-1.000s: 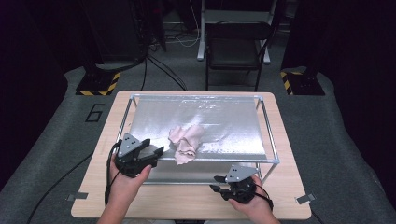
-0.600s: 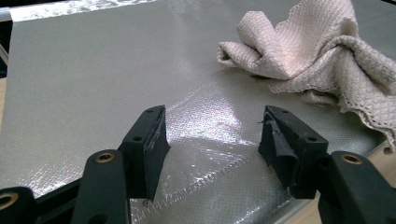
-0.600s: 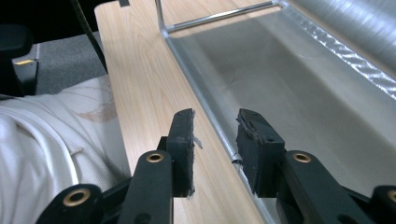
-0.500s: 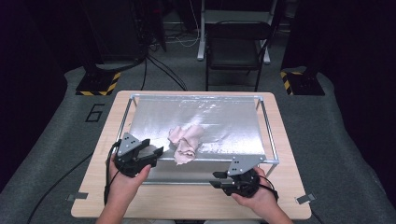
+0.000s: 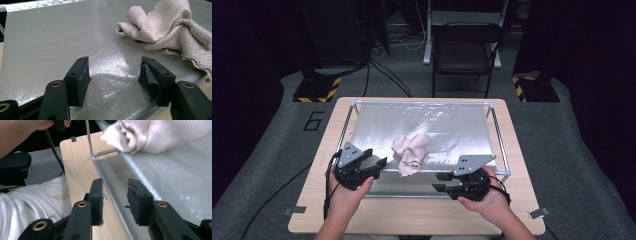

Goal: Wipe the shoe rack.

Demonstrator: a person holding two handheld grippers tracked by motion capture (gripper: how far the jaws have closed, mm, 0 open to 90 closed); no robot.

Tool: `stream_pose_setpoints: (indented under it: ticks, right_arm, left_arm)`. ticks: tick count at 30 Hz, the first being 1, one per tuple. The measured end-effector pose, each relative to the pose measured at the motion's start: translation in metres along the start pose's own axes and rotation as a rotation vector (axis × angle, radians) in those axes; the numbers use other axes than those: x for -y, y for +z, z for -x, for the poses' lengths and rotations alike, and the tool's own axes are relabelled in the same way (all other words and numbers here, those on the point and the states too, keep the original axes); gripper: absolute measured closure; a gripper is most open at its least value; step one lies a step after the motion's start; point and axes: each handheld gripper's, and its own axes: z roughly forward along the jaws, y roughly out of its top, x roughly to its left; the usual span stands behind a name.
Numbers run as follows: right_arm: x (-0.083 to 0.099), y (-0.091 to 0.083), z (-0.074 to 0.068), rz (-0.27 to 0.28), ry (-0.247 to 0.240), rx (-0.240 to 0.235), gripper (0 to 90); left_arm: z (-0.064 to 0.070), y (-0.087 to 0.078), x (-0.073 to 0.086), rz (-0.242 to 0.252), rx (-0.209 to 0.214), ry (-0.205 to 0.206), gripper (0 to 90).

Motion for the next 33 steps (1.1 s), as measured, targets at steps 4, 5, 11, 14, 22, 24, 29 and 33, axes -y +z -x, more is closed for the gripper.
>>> stream_pose_setpoints:
  ticks: [4,5,11,14,22,24,29,33]
  right_arm:
    - [-0.012,-0.001,0.004,0.007,0.005,0.019,64.6]
    - [-0.015,-0.001,0.005,0.015,0.01,0.032,64.2]
    - [-0.027,0.0,0.013,0.027,0.024,0.06,60.9]
    - [-0.029,0.002,0.018,0.033,0.034,0.072,59.7]
    - [-0.035,0.004,0.021,0.046,0.04,0.088,57.7]
    - [-0.038,0.005,0.022,0.048,0.035,0.089,56.3]
    - [-0.047,0.012,0.023,0.064,0.036,0.102,52.4]
    - [-0.054,0.022,0.023,0.07,0.035,0.105,48.0]
  left_arm:
    - [0.0,0.0,0.0,0.0,-0.002,-0.002,40.5]
    - [0.0,0.0,0.0,0.0,-0.002,-0.003,40.5]
    - [0.0,0.0,0.0,0.001,-0.002,-0.004,40.5]
    - [0.0,0.0,0.0,-0.002,0.0,-0.001,40.5]
    - [0.0,-0.001,0.001,-0.002,0.001,-0.004,40.6]
    - [0.001,-0.001,0.001,-0.003,-0.001,-0.006,40.6]
    - [0.004,-0.002,0.001,-0.005,0.0,-0.006,40.9]
    - [0.005,-0.003,0.002,0.0,-0.003,0.001,40.9]
